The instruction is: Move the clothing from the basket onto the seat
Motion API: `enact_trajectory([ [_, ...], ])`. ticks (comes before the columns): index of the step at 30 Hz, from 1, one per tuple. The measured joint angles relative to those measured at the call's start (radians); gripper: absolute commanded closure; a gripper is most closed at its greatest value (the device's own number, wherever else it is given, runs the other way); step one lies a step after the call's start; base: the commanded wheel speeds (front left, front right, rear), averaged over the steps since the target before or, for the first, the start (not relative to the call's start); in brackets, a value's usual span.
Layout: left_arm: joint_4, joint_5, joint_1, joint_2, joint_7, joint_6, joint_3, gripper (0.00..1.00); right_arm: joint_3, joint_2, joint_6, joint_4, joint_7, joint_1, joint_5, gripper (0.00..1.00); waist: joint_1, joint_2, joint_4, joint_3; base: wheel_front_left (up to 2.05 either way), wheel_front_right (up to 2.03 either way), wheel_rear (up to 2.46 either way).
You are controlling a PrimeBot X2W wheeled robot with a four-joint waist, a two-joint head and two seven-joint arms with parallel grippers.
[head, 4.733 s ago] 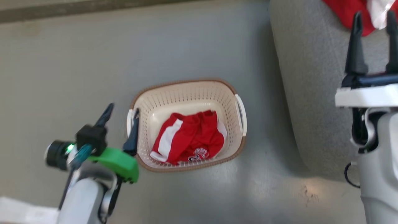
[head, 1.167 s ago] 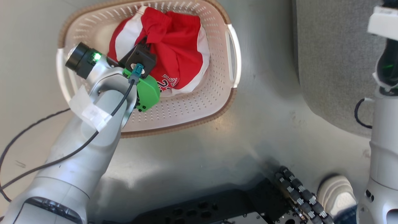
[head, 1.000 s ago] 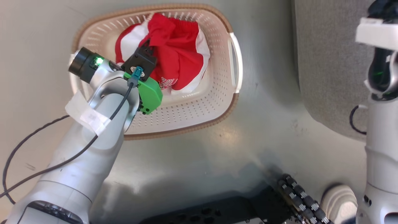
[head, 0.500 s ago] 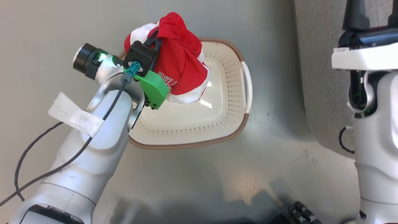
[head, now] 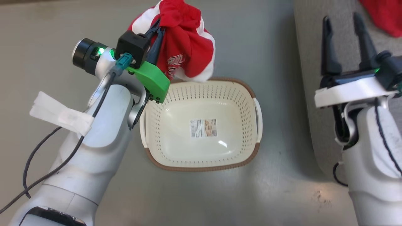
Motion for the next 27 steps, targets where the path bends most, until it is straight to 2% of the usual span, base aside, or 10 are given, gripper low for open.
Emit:
enact_trajectory([
  [17,0.0,-0.035,0.11,-0.003,0.038,-0.022,-0.033,1.0,0.119,0.005,0.025,0.114,0.0,0.122,-0.005,0.0,0.0,0.0,0.037,-0.232,0.0,0.0,0.0],
  [27,-0.008,-0.074,0.184,-0.003,0.073,-0.032,-0.081,1.0,0.294,0.007,0.038,0.207,0.0,0.196,-0.003,0.0,0.0,0.0,0.042,-0.376,0.0,0.0,0.0],
])
